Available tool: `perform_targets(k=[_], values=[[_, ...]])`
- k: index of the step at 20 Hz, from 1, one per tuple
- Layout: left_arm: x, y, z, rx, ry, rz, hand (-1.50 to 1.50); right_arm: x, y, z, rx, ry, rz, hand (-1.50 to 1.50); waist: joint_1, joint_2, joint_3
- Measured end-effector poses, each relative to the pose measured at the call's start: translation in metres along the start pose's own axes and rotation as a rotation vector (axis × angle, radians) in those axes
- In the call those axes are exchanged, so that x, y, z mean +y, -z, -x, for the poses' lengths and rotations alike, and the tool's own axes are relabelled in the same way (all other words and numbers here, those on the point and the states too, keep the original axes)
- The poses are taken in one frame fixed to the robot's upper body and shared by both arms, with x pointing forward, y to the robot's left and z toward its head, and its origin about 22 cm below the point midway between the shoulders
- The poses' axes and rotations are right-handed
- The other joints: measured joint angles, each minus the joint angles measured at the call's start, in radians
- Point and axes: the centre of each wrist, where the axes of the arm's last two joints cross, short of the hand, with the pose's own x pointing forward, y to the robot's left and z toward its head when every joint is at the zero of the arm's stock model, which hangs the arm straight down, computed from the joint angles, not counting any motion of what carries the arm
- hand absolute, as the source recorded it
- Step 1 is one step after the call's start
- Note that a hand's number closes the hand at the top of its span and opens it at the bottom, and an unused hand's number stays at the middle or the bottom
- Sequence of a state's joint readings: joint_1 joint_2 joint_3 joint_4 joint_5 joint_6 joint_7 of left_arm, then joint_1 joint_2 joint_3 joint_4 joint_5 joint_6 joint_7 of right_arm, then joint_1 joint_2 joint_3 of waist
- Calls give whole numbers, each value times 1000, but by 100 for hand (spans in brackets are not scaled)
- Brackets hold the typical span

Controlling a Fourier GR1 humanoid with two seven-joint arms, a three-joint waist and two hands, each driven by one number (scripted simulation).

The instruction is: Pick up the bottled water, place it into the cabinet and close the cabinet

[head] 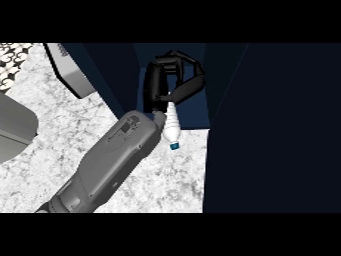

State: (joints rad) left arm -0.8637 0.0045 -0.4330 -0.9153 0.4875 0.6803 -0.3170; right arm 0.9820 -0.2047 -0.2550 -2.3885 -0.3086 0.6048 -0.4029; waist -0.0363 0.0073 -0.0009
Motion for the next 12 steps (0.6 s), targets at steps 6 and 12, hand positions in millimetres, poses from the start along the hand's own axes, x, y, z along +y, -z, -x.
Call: perform_targets(k=[6, 12], values=[[12, 16, 14, 4, -12, -56, 150, -1, 5, 4, -6, 20, -1, -150, -3, 4, 0], [16, 35, 19, -18, 73, -76, 150, -3, 6, 3, -10, 30, -14, -150, -16, 7, 0]])
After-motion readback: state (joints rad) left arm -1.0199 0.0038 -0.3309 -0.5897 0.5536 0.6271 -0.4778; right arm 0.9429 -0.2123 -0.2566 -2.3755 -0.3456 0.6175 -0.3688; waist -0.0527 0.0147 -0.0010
